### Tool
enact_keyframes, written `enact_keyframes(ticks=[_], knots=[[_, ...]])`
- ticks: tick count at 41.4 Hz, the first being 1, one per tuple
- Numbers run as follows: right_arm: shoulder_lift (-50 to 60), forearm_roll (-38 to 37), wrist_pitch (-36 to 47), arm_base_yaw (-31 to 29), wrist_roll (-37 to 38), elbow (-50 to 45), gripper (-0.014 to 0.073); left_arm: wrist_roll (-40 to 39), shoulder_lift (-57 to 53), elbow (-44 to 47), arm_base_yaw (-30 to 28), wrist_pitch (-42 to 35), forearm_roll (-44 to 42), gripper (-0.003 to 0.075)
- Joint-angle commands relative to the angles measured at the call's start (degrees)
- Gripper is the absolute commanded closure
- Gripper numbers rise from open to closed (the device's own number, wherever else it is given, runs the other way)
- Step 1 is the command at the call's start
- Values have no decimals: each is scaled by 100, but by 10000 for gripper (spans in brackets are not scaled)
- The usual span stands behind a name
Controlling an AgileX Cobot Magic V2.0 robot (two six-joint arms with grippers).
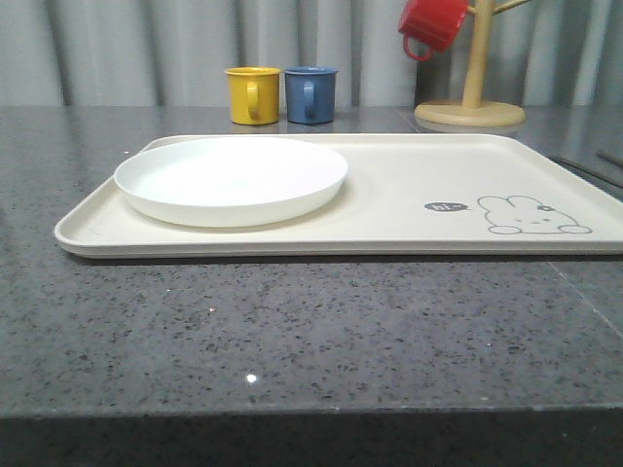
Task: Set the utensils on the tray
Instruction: 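Open the left gripper and withdraw it from the plate, then grasp the silver fork with the right gripper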
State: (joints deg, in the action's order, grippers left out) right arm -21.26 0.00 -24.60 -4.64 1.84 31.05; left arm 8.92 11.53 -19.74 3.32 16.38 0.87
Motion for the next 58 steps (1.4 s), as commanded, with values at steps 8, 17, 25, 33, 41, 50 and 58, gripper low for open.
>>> enact_keyframes(ticks=[8,17,25,33,41,50,58], knots=[[-88,0,471,-35,-31,186,-6,-27,61,-161,46,-503,58,739],[-525,46,69,-35,-31,425,-6,-27,61,-161,46,-503,58,739],[-1939,46,-554,97,-31,1332,-1,-27,61,-161,46,-503,58,739],[-3168,46,-955,140,-31,2015,113,-27,61,-161,46,-503,58,739],[-4371,153,-1265,317,-31,2558,253,-27,61,-161,46,-503,58,739],[-5590,231,-1854,688,-31,3305,279,-27,61,-161,46,-503,58,739],[-6324,298,-2025,761,-31,3794,279,-27,61,-161,46,-503,58,739]])
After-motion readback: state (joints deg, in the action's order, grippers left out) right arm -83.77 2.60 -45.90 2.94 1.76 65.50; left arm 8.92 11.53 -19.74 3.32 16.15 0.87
